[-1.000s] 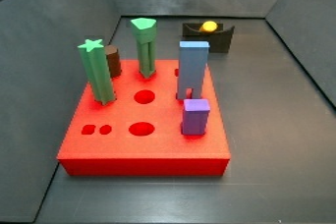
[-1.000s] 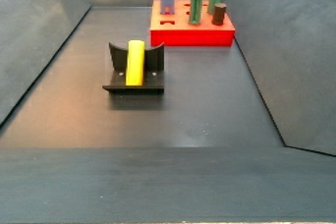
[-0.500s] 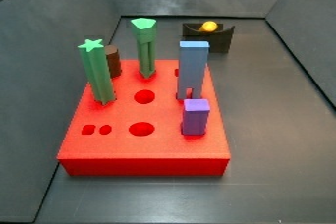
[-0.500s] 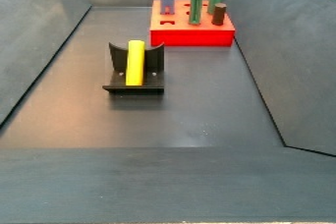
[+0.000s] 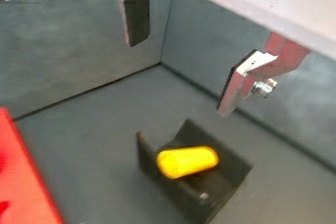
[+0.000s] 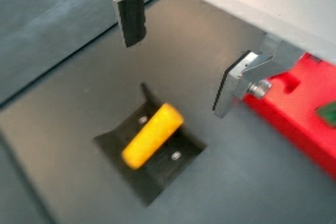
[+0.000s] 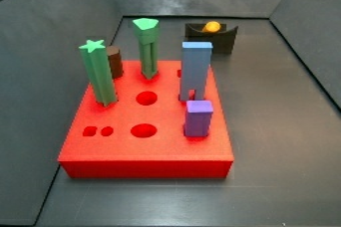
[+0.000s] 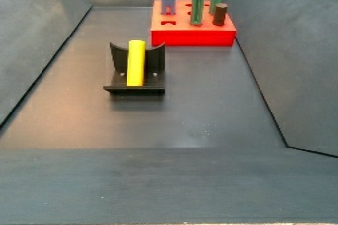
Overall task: Pick up the oval object. Move up. Place the oval object on the fixture. Regrasp the oval object. Move to above the board. Insert the oval object.
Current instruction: Regrasp the oval object.
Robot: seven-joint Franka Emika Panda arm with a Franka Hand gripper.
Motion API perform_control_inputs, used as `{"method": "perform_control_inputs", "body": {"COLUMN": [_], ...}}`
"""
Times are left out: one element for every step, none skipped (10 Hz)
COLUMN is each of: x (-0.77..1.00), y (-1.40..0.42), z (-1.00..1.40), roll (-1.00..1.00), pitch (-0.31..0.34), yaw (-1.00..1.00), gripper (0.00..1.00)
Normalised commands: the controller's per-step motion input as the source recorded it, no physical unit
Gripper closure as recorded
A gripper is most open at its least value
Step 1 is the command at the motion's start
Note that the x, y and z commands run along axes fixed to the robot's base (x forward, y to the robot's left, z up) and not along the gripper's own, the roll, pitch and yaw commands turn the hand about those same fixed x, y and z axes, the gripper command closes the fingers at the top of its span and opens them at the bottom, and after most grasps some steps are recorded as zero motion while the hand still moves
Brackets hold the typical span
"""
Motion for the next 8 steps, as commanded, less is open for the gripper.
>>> {"method": "perform_control_inputs", "body": {"x": [-0.03, -0.01, 0.0, 0.01, 0.03, 0.04, 0.05, 0.05], "y": [-0.02, -0.02, -0.02, -0.02, -0.02, -0.03, -0.03, -0.03], "z": [0.01, 0.0, 0.0, 0.0, -0.01, -0.01, -0.01, -0.01], "roll": [1.0, 1.0, 1.0, 1.0, 1.0, 1.0, 1.0, 1.0], "pitch": [-0.057, -0.052, -0.047, -0.036, -0.022, -0.007, 0.013, 0.031], "yaw": [0.02, 0.02, 0.01, 0.01, 0.01, 0.01, 0.01, 0.01], "gripper": [0.0, 0.0, 0.0, 0.0, 0.0, 0.0, 0.0, 0.0]}}
